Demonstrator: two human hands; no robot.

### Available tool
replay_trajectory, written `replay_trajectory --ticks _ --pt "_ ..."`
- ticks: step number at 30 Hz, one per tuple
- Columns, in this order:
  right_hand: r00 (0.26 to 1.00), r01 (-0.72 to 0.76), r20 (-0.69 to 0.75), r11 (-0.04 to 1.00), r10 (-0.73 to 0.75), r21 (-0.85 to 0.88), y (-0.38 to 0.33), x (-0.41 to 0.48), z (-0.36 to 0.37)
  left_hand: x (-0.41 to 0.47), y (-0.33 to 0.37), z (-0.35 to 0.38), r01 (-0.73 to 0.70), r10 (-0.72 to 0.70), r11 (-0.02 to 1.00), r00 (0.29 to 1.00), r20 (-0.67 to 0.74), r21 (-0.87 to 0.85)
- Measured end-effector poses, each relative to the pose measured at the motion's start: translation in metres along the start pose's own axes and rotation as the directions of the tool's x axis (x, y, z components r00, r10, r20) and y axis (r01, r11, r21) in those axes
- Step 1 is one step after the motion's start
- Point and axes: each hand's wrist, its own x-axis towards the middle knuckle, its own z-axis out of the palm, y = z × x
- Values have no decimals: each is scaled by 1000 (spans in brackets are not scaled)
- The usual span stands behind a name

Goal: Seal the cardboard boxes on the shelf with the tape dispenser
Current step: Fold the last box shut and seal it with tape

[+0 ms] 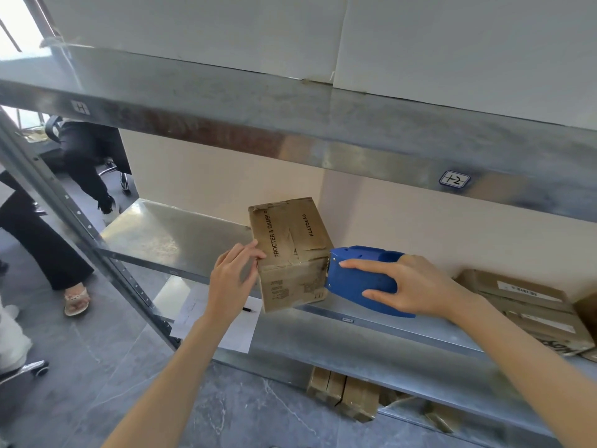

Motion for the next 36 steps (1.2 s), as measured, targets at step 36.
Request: replay_trajectory --ticks 36 --pt "976 41 200 970 -90 241 -15 25 -5 18 -28 -28 -32 43 999 958 284 -42"
